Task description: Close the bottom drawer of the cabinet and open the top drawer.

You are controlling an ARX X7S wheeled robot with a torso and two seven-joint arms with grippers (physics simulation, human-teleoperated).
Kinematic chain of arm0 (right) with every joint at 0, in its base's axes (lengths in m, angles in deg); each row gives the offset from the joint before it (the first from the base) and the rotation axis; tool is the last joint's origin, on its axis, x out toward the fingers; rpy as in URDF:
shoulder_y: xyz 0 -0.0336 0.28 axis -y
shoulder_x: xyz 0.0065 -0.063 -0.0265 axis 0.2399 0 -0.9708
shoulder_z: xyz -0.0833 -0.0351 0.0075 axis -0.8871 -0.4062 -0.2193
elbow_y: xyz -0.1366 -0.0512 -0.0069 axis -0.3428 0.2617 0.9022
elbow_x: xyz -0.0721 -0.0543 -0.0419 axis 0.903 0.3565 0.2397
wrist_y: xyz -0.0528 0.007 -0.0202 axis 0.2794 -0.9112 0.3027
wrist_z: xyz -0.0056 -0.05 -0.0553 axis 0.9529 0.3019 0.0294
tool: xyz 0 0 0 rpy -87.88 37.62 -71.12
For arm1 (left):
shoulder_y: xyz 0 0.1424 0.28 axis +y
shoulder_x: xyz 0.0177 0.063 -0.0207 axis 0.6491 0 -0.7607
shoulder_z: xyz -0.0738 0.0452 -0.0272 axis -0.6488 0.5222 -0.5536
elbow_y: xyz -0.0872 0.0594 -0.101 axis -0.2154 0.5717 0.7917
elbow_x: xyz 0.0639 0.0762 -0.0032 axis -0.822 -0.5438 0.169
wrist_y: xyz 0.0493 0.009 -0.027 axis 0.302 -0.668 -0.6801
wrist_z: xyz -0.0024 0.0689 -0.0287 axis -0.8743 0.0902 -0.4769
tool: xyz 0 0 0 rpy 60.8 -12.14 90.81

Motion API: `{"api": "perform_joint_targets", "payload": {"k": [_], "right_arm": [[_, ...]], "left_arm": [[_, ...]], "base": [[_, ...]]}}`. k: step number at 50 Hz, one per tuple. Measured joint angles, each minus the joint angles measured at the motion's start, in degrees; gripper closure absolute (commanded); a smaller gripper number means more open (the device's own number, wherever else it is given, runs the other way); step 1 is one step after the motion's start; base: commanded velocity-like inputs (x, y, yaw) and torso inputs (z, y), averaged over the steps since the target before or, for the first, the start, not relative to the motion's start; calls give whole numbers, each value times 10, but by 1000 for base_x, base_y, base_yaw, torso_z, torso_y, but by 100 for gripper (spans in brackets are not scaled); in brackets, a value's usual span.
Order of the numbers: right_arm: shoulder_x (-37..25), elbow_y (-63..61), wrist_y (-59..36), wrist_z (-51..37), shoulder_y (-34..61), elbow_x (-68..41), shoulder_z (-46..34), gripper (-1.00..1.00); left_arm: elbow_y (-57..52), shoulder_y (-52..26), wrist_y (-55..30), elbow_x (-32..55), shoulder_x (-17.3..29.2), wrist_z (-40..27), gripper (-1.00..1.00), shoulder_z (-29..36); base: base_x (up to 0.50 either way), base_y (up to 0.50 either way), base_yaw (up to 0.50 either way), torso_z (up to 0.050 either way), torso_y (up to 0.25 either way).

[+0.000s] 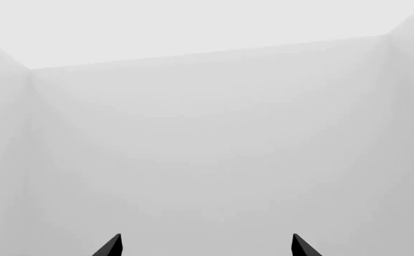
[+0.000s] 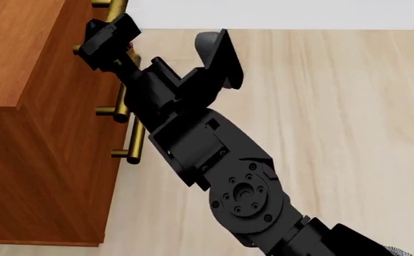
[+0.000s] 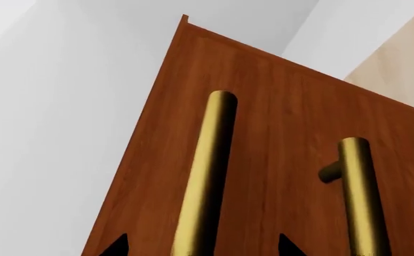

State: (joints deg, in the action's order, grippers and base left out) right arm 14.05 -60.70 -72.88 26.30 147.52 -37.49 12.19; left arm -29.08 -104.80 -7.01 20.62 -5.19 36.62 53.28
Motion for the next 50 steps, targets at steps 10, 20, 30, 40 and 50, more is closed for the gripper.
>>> {"api": "perform_joint_targets", "payload": {"k": [10, 20, 30, 40, 50], "right_arm": [[12, 16, -10, 7, 7, -1, -5, -100], [22, 25, -17, 10, 14, -1, -10, -100], [27, 35, -26, 14, 19, 1, -9, -100], [30, 48, -35, 21, 23, 1, -7, -100], [35, 62, -41, 28, 26, 0, -5, -100]], "left_arm": [[-1, 0, 0, 2, 2, -1, -100, 0], [-2, -1, -2, 4, 4, -3, -100, -1], [-2, -1, -1, 6, 6, -4, -100, -1], [-2, -2, -2, 7, 7, -6, -100, -1], [-2, -3, -1, 8, 8, -7, -100, -1]], "base": [[0, 0, 0, 0, 0], [0, 0, 0, 0, 0], [1, 2, 3, 0, 0], [4, 4, 7, 0, 0], [6, 5, 8, 0, 0]]}}
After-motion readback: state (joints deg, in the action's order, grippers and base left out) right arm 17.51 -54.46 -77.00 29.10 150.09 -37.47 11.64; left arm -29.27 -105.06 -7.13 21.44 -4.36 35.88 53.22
